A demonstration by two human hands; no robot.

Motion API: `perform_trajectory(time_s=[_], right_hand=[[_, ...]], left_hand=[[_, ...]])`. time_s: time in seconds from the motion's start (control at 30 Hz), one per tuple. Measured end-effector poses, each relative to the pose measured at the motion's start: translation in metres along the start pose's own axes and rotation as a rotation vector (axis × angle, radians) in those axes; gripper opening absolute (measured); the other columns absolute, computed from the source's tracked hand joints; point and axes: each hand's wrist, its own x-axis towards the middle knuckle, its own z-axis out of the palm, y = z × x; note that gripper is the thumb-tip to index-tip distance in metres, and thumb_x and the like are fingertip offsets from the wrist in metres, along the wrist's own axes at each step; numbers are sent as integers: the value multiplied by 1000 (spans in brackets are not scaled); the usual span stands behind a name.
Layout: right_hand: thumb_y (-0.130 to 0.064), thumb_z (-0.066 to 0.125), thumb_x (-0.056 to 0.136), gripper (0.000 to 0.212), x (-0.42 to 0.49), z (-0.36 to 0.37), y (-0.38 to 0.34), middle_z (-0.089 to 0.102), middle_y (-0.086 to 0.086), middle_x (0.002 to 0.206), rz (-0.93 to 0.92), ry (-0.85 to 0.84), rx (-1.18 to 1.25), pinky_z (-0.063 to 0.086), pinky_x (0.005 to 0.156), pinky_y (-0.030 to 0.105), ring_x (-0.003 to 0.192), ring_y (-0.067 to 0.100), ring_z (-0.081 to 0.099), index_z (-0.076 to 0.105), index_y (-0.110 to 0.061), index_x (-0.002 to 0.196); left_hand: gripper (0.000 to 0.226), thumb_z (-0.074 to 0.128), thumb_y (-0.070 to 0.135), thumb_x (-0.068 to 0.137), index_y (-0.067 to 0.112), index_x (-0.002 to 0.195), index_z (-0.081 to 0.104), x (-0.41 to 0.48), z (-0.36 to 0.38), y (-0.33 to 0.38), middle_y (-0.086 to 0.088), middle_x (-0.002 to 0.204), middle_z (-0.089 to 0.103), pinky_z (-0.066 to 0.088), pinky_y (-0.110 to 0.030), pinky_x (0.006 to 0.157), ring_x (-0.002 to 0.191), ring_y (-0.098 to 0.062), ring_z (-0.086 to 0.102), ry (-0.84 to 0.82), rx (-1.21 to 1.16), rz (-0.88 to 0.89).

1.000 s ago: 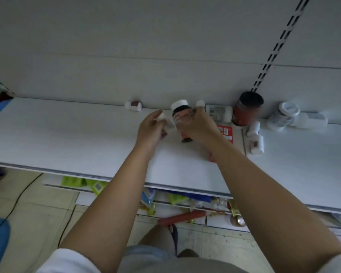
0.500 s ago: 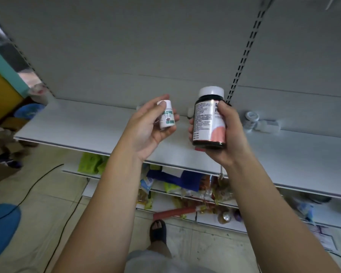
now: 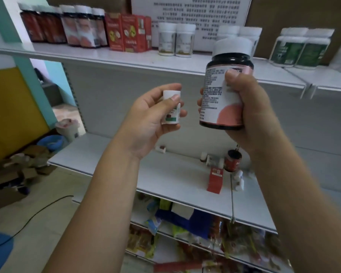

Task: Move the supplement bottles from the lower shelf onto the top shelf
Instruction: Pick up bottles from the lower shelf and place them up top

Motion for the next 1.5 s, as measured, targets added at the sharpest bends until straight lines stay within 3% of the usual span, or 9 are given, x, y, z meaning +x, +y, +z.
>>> perform_trajectory(time_s=[0.27, 0.47, 0.63, 0.8, 0.9, 1.0, 1.13, 1.3, 1.5], right_hand=[[-25, 58, 80, 26, 82, 88, 3, 72, 3, 92, -141, -77, -147, 58, 82, 40, 90, 20, 71, 62, -16, 104], [-29, 65, 75, 47, 169, 159, 38, 70, 14, 110, -135, 5, -197, 54, 91, 49, 104, 32, 68, 58, -13, 119], [-40, 77, 69, 59, 233, 210, 70, 69, 7, 112, -138, 49, -419, 57, 86, 48, 98, 21, 70, 56, -23, 121], [-40, 83, 71, 59, 291, 257, 93, 70, -6, 102, -75, 69, -635, 56, 79, 37, 89, 11, 70, 56, -27, 122], [-29, 81, 76, 28, 320, 275, 106, 71, -10, 88, -20, 25, -688, 52, 68, 22, 73, 1, 70, 63, -29, 97], [-28, 82, 76, 23, 340, 283, 119, 72, -7, 90, 17, 19, -746, 53, 74, 23, 83, 5, 69, 65, -28, 91], [-24, 82, 76, 29, 352, 287, 128, 64, -17, 74, -23, 57, -773, 46, 49, 6, 58, -9, 62, 55, -33, 79], [-29, 82, 75, 48, 358, 291, 144, 56, -19, 87, -100, 115, -849, 42, 48, 2, 60, -20, 57, 47, -24, 108], [-31, 83, 73, 73, 359, 287, 153, 58, -12, 104, -68, 93, -1010, 54, 76, 20, 92, 1, 60, 37, -22, 128]], left_hand=[[36, 66, 23, 78, 12, 113, 65, 49, -89, 73, -6, 98, 75, 59, -29, 62, 86, -19, 73, -7, 120, 140], [19, 67, 23, 84, 23, 103, 71, 100, -203, 110, -5, 101, 74, 60, -33, 73, 102, -26, 71, 79, 222, 177], [7, 67, 24, 93, 27, 97, 72, 150, -296, 141, 6, 95, 77, 58, -33, 89, 93, -12, 71, 198, 561, 238], [9, 71, 30, 90, 29, 99, 73, 198, -366, 157, 9, 93, 76, 57, -34, 89, 94, -13, 71, 199, 705, 182], [12, 71, 25, 91, 26, 103, 73, 220, -390, 155, 6, 97, 75, 57, -38, 90, 99, -17, 71, 172, 678, 106], [9, 70, 17, 92, 19, 99, 74, 235, -405, 149, -1, 94, 72, 61, -46, 82, 100, -28, 70, 182, 544, 67], [12, 66, 9, 93, 14, 102, 73, 244, -415, 144, -8, 101, 74, 60, -46, 83, 100, -27, 71, 150, 465, 49], [15, 67, 8, 92, 15, 104, 74, 244, -425, 139, -7, 102, 76, 58, -48, 89, 102, -29, 71, 143, 449, 73], [17, 67, 10, 93, 16, 108, 73, 240, -424, 139, 0, 100, 77, 58, -40, 92, 99, -17, 73, 126, 496, 89]])
